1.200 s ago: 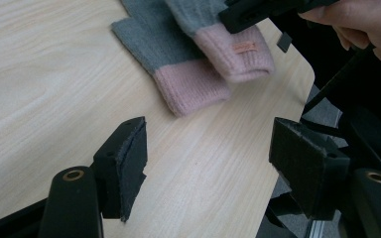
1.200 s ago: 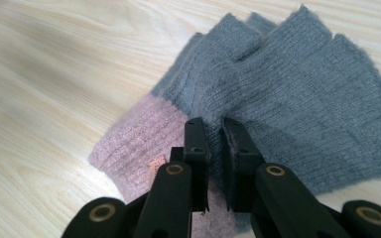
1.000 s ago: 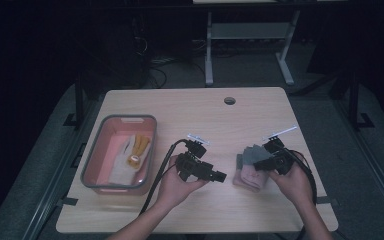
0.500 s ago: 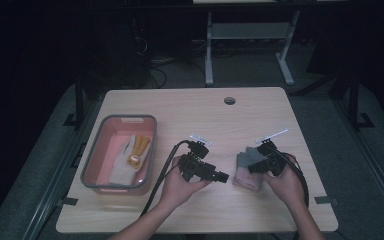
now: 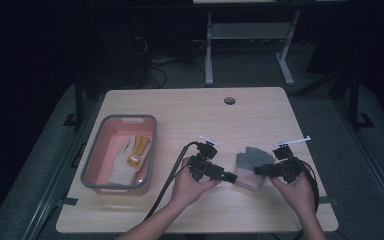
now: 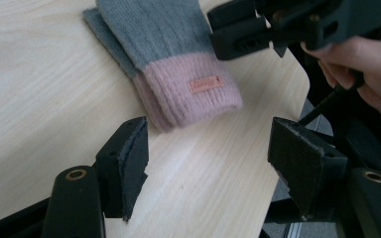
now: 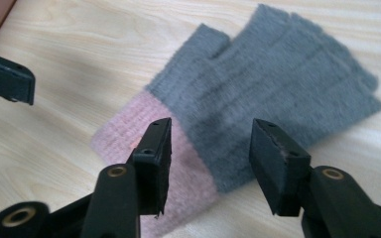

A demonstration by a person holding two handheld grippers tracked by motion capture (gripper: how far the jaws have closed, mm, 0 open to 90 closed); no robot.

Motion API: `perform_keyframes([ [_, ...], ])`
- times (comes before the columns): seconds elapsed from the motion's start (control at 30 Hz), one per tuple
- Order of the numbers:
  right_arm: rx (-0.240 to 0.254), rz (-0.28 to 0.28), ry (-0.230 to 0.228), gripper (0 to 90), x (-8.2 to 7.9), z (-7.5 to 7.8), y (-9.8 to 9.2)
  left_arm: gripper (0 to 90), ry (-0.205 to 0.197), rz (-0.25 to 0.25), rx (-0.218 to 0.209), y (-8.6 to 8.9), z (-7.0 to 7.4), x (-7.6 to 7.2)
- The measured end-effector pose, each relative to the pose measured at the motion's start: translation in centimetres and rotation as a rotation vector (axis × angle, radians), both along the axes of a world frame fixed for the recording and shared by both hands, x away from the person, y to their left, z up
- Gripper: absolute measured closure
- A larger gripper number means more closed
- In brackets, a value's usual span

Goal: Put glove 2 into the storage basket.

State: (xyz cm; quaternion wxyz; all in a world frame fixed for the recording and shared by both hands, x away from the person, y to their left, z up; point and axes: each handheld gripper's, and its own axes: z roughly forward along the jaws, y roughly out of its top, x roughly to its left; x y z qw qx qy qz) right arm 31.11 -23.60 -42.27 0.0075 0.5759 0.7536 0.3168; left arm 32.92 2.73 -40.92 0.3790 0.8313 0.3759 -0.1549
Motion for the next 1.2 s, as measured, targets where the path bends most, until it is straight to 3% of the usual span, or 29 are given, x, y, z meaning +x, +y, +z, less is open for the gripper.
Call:
perform_keyframes([
  [0.27,0.063,-0.045,-0.022,46.3,-0.9,-0.9,-1.2,32.6,0.031,0.035,-0.006,-1.2,-1.2,1.1],
  [0.43,0.158,-0.083,-0.016,46.1,-1.4,-1.3,-2.4,36.1,0.054,0.063,-0.025,-2.0,-1.9,1.6],
  [0.67,0.237,-0.131,-0.006,46.6,-1.9,-2.3,-3.8,37.7,0.069,0.077,-0.024,-2.9,-3.0,2.0],
  [1.03,0.304,-0.151,0.040,47.8,-1.6,-3.8,-3.9,40.4,0.113,0.066,0.006,-3.7,-4.6,2.4],
  [1.2,0.323,-0.180,0.050,48.3,-1.6,-4.1,-4.0,41.9,0.144,0.071,-0.004,-3.8,-5.1,2.5],
])
